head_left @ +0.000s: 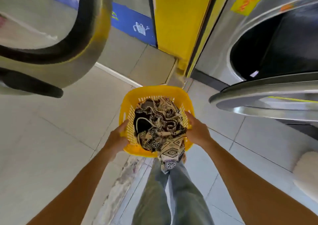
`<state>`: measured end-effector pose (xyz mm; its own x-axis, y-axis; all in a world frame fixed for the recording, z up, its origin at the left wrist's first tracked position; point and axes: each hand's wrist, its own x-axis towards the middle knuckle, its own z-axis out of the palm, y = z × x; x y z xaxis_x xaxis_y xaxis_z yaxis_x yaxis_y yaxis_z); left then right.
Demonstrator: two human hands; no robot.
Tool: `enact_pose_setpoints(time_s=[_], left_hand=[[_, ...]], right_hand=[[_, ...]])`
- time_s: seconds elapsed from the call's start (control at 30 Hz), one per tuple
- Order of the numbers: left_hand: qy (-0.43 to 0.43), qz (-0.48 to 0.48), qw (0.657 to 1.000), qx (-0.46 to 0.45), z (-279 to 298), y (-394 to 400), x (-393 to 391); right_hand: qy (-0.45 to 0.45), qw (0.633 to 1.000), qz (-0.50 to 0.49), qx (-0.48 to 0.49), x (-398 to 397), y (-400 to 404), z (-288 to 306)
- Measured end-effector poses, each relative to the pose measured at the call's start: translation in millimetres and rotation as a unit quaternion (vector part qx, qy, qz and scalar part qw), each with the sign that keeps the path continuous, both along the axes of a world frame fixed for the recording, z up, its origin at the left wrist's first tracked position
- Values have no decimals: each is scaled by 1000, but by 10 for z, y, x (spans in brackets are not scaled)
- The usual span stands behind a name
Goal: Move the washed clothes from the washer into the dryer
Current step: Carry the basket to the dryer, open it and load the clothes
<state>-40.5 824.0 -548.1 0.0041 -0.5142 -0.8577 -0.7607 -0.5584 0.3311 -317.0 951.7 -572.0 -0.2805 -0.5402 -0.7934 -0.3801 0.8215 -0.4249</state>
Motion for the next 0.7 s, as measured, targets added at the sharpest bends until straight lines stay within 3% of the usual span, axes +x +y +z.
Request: enact_pose_setpoints(time_s=[0.13, 0.33, 0.57, 0.7], left_hand=[[0, 28, 1000, 12, -843, -65, 44], [-34, 40, 998, -44, -1730, -207, 141], [-79, 86, 987, -112, -2342, -389, 358], [-114, 82, 984, -107, -2420, -397, 384]], right_hand=[[2, 999, 24, 22, 2, -232, -795], [-6, 1000, 22, 12, 122, -501, -1679], [41, 995, 75, -43, 402, -636, -2195], [34, 994, 98, -42, 586, -562, -2359]])
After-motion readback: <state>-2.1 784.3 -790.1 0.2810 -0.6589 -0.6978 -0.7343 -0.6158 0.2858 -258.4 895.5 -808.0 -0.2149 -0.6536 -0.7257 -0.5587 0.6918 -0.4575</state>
